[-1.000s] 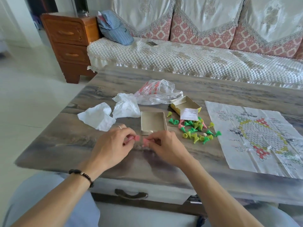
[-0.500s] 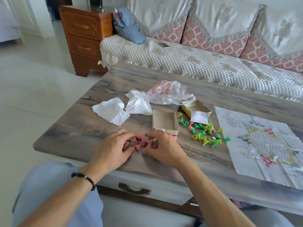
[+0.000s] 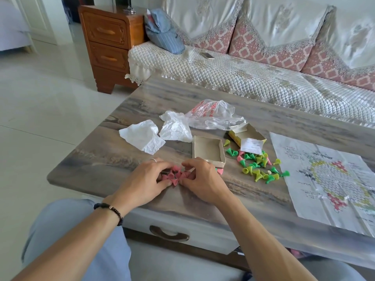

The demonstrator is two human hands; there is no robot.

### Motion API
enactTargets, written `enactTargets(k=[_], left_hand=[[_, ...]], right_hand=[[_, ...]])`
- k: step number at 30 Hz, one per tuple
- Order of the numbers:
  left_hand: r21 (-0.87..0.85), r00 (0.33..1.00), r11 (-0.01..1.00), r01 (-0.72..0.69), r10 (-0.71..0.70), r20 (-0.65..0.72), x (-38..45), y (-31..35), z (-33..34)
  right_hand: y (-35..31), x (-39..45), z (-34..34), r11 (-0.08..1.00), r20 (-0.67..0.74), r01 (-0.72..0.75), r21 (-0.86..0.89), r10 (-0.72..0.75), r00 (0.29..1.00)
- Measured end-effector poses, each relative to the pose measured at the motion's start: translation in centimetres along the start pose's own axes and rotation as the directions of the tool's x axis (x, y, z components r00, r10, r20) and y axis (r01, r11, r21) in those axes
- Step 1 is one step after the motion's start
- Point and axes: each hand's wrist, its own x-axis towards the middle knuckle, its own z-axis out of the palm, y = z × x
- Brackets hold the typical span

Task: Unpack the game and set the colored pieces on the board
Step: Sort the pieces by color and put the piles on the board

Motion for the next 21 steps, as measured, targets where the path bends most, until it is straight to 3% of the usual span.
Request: enactTargets(k=[7, 14, 18, 21], left_hand=[[0.066, 0.977, 0.996, -0.066, 0.078, -0.199, 0.6, 3.0, 0.6], [0.138, 0.933, 0.936, -0.325, 0.341, -0.115, 5.3, 8.7, 5.4], [0.309, 0.934, 0.892, -0.331, 0.357, -0.03, 6.6, 9.5, 7.9], [0.325, 0.945, 0.898, -0.296, 0.324, -0.034, 7.3, 9.3, 8.6]], right_hand=[[2.6, -2.7, -1.9, 0.999, -0.081, -0.01, -0.031, 0.008, 0.997], [7.6, -5.6, -6.2, 0.987, -0.265, -0.158, -0.044, 0.14, 0.954], [9.9, -4.8, -8.3, 0.972, -0.371, -0.231, -0.051, 0.196, 0.908], [10.9, -3.1, -9.9, 0.962, -0.386, -0.262, -0.071, 0.216, 0.897]])
